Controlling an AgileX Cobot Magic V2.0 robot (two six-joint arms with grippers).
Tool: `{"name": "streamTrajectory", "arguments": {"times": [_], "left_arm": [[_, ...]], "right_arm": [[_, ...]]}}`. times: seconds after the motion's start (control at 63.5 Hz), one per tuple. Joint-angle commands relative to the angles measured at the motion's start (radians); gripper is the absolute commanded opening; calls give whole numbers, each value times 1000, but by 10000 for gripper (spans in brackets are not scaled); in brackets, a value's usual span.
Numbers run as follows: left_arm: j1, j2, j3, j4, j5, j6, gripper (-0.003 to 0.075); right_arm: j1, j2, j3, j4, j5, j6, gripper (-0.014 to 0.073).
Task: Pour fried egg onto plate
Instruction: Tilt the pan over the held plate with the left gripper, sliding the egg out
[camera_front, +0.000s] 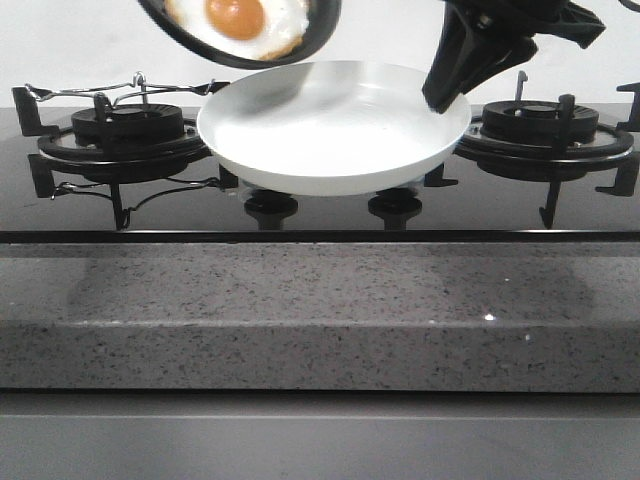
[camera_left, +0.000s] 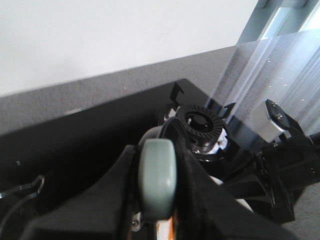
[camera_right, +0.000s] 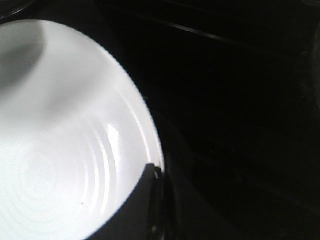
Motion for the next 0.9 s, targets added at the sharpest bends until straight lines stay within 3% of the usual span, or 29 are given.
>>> {"name": "streamTrajectory", "arguments": {"times": [0.0,0.205,0.425,0.881], "left_arm": [[-66,-66,-31,-36,-129,41,-20],[-221,-82,-31,128,-258,92,-20],[-323,-82,-31,273,-326,92,-20],[-346,-82,-33,331,-372,131,-20]], "right_arm": [[-3,-42,-26,27,-51,-7,-118],[-3,-42,-26,27,-51,-7,-118],[-3,-42,-26,27,-51,-7,-118],[-3,-42,-26,27,-51,-7,-118]]}}
